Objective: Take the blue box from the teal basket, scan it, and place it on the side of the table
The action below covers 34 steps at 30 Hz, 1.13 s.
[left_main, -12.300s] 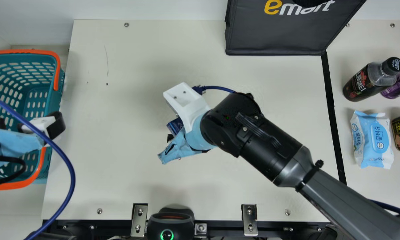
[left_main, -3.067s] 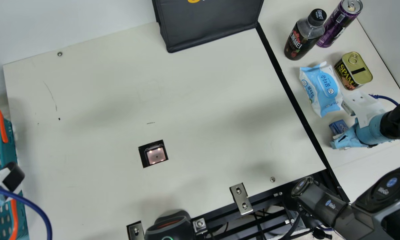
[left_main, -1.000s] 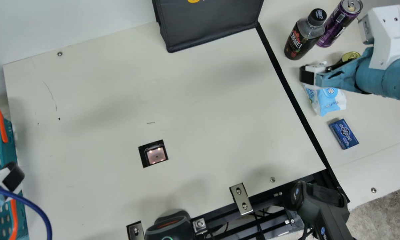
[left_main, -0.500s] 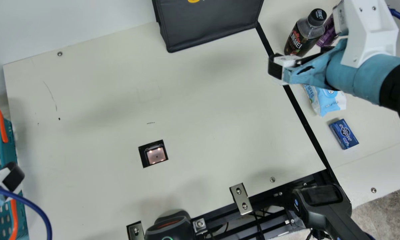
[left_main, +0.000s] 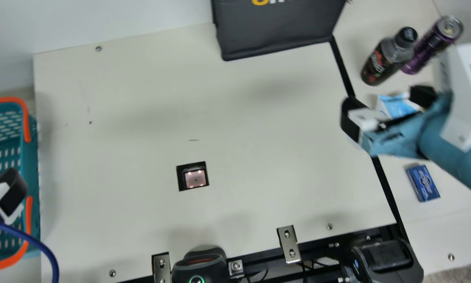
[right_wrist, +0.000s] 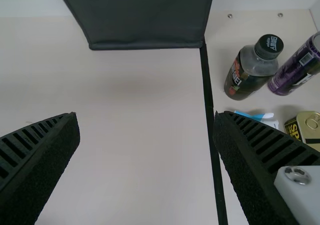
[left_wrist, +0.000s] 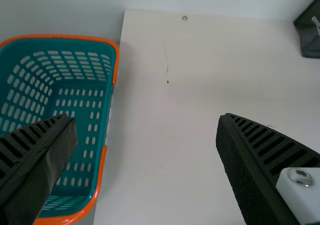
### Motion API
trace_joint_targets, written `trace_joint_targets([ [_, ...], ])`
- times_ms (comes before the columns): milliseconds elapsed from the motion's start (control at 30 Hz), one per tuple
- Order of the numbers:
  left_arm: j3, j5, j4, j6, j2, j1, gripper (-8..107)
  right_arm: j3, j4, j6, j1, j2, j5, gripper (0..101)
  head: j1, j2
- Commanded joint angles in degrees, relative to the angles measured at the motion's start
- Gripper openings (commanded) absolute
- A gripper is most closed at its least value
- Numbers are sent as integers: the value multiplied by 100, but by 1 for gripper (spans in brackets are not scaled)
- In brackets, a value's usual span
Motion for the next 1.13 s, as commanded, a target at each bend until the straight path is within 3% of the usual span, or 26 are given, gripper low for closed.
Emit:
trace_joint_targets([
  [0, -61, -10, -87, 267, -117, 88, 90, 2, -144, -51, 112, -276, 68, 95, -166, 535],
  [100, -103, -11, -139, 293, -174, 136, 90, 0, -155, -63, 140, -274, 108, 95, -166, 932],
  [1100, -113, -5, -154, 393, -203, 147, 90, -6, -172, -63, 148, -365, 140, 95, -166, 932],
])
